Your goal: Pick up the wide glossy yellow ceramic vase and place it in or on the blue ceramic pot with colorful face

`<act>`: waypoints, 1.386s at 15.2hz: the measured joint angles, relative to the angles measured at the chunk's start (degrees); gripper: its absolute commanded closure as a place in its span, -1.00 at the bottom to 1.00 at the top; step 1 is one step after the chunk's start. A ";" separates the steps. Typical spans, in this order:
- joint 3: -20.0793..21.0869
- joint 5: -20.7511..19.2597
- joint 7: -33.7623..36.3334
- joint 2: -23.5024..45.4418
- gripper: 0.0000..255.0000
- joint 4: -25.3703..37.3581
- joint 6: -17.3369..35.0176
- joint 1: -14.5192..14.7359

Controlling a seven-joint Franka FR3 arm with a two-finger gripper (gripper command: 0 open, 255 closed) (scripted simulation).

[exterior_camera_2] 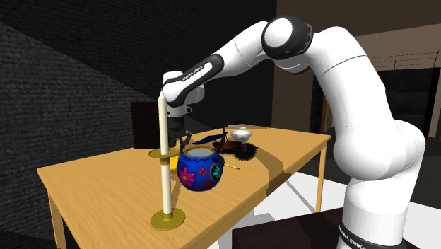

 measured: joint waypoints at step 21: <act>1.38 2.65 -2.33 -4.54 1.00 9.75 -13.83 -0.05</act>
